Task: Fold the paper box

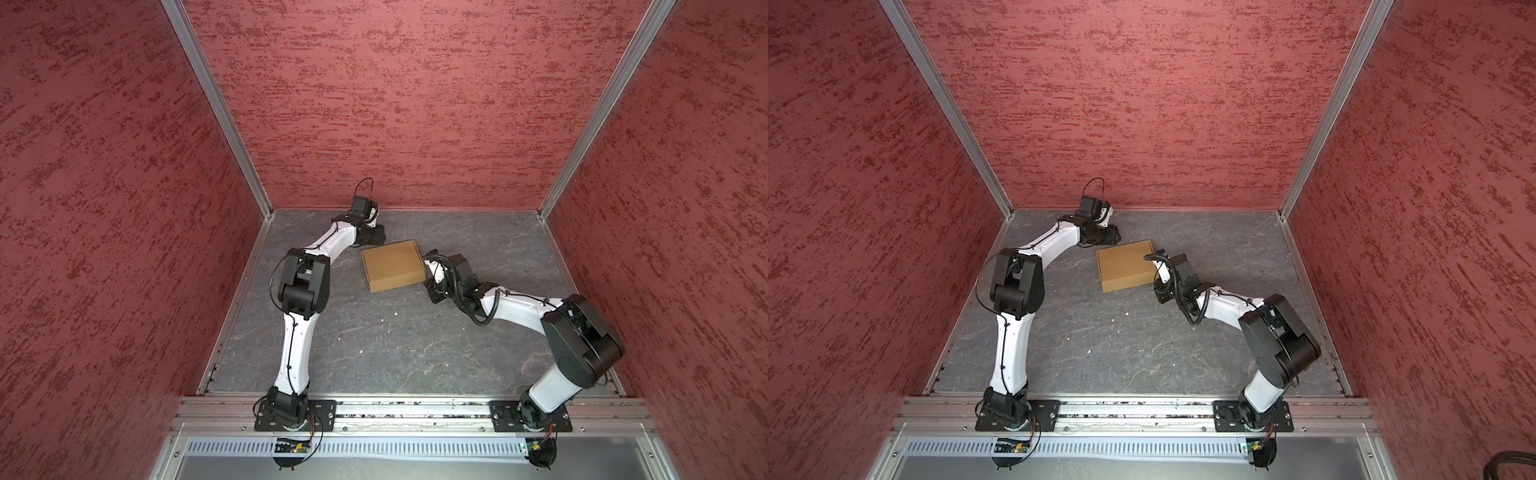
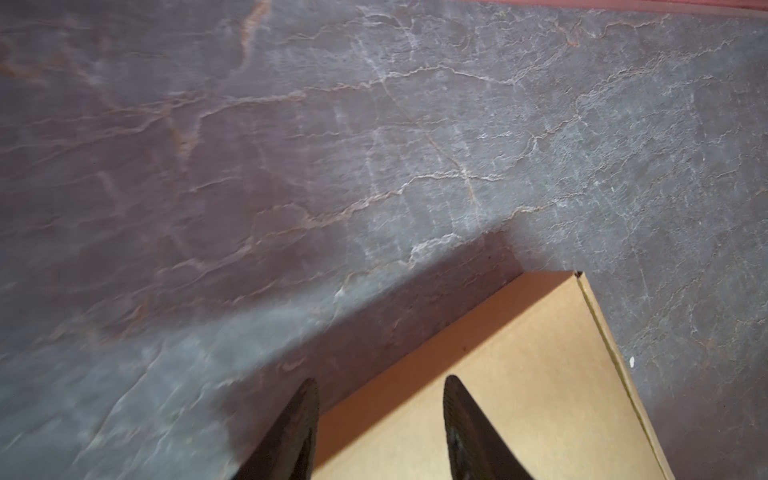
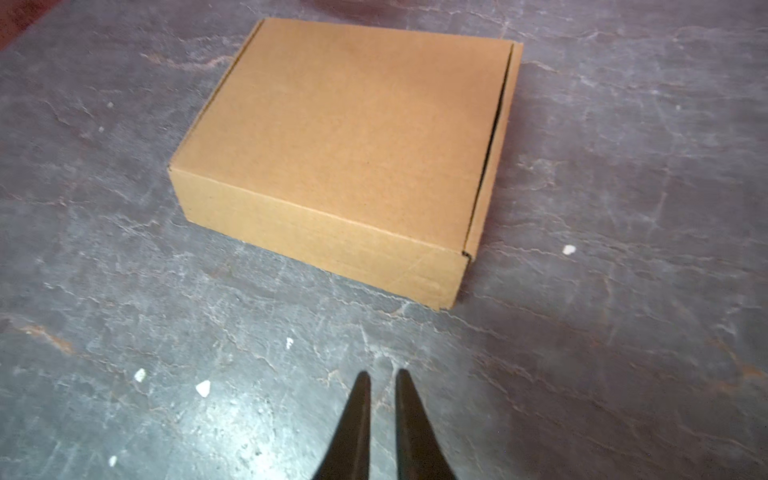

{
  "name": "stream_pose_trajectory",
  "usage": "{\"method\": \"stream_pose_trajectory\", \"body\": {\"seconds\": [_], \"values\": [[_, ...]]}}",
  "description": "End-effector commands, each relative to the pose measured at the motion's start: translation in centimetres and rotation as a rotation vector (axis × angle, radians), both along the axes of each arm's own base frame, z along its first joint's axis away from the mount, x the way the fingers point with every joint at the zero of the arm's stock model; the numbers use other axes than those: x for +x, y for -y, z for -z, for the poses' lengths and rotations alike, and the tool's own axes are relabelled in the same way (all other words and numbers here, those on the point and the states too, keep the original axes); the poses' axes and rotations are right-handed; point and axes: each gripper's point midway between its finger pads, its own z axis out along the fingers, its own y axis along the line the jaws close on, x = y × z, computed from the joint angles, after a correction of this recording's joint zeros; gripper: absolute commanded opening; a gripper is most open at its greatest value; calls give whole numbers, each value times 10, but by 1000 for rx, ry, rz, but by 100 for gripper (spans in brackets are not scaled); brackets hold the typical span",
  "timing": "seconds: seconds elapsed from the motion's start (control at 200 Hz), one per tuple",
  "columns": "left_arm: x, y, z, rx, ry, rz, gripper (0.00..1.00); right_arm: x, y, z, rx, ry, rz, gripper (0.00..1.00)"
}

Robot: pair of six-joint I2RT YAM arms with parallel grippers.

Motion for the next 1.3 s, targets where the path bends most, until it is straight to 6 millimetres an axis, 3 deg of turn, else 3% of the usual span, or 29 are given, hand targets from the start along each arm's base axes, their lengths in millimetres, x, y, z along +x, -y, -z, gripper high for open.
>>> {"method": "stream_pose_trajectory", "body": {"seconds": [0.0,0.215,0.506,0.751,1.092,1.297], "values": [[-1,7,13,-14,-42,43,47,-4,-12,4,62,-43,1,9],[0,12,25,-26,-60,53,43,-4,-25,17,101,-113,20,0],[-10,11,37,-24,-86,51,41,3,-50,18,133,-178,48,0],[-25,7,45,-35,-110,32,39,5,-52,25,130,-233,79,0],[-48,1,56,-42,-137,-11,38,-23,-46,0,107,-256,99,0],[-64,3,54,-36,-134,-16,37,-40,-40,3,65,-303,135,0]]}}
